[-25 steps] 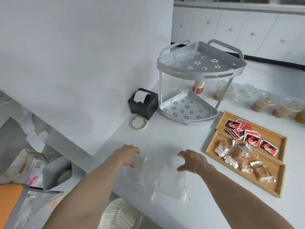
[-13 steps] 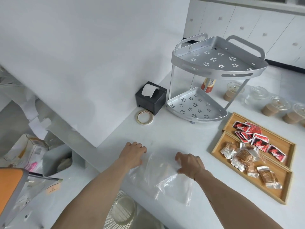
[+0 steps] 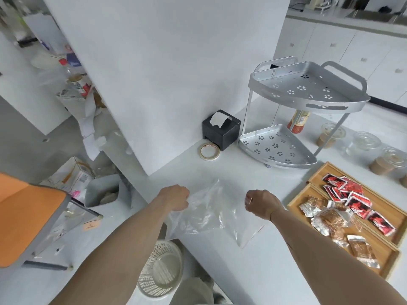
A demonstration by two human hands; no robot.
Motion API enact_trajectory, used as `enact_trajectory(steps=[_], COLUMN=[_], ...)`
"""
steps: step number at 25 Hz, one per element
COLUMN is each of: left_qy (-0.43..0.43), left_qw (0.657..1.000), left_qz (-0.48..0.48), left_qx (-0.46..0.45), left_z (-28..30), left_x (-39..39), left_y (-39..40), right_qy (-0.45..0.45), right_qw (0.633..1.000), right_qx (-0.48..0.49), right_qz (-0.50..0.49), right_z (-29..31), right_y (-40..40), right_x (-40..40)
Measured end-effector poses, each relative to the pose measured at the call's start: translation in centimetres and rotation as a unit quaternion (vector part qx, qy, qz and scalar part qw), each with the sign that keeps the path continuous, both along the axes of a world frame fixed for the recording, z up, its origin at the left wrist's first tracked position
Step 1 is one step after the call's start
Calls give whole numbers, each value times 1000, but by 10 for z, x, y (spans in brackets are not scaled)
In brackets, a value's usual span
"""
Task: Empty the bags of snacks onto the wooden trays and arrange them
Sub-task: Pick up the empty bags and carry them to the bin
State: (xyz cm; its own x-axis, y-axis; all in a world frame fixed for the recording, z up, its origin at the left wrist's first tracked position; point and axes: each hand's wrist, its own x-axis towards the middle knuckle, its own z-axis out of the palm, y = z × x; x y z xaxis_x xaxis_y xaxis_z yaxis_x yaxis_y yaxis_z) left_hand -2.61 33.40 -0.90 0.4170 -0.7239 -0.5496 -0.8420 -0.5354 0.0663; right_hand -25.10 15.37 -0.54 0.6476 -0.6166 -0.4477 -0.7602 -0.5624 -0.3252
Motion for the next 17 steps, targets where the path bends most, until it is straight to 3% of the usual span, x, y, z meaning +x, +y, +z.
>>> enact_trajectory(steps=[5,9,17], left_qy=[61,64,49], left_qw=[983,934,862], left_qz=[155,300,440], left_qx=[-80,-181,-246], left_z=[17,28,43], left_x=[-3,-3,-10], left_y=[46,93,180], right_qy=[-46,-85,-91], right_qw=[999,996,991], right_qx=[7,19,21], right_qz=[15,10,96], right_z=[23,35,47], right_y=[13,36,97], right_x=[13,34,80])
